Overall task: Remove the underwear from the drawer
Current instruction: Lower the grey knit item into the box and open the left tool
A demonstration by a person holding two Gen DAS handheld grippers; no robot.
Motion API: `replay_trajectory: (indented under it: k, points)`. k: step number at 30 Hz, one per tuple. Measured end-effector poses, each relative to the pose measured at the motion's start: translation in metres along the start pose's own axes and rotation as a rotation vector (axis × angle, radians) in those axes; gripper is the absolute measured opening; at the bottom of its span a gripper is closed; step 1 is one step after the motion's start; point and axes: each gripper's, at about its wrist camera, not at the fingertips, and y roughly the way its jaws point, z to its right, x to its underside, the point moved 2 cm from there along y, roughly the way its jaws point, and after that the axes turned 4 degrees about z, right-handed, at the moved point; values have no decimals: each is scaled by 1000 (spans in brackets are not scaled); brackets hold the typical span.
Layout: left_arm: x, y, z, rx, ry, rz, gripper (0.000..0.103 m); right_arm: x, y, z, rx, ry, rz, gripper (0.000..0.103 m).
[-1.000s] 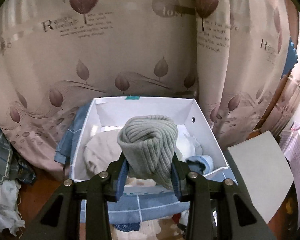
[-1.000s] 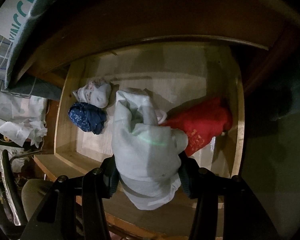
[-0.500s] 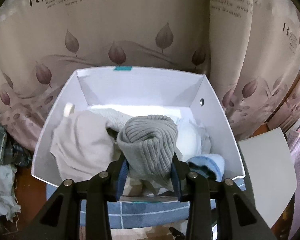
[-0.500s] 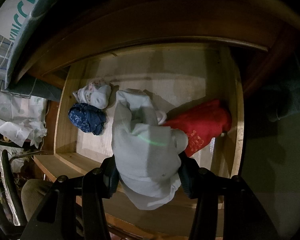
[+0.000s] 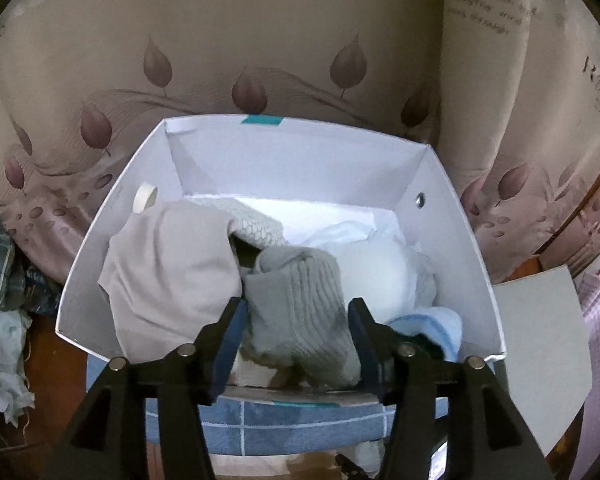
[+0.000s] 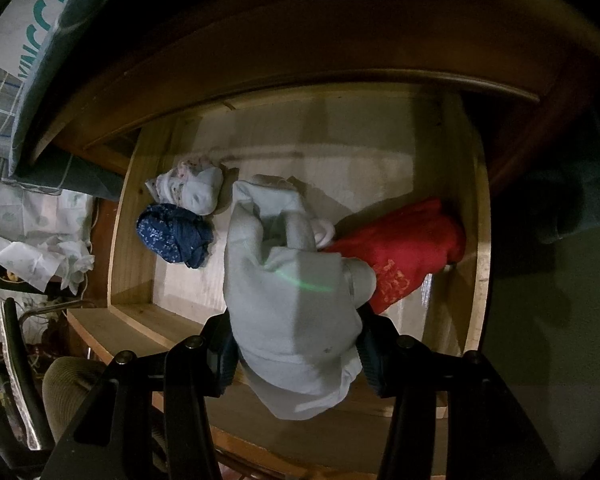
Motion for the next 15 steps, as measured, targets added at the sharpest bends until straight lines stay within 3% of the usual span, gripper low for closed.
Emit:
replay_trajectory:
  k: [2,9,15]
  points:
    - [-2,-9,1,6,9,29,66,0,0,1,1,0,-1,47]
    - [-1,-46,5,40,38,84,66,1,0,-1,9,-8,-5,47]
    - [33,-68,-12,-12,46,114,66,1,0,-2,18,-10,-4,47]
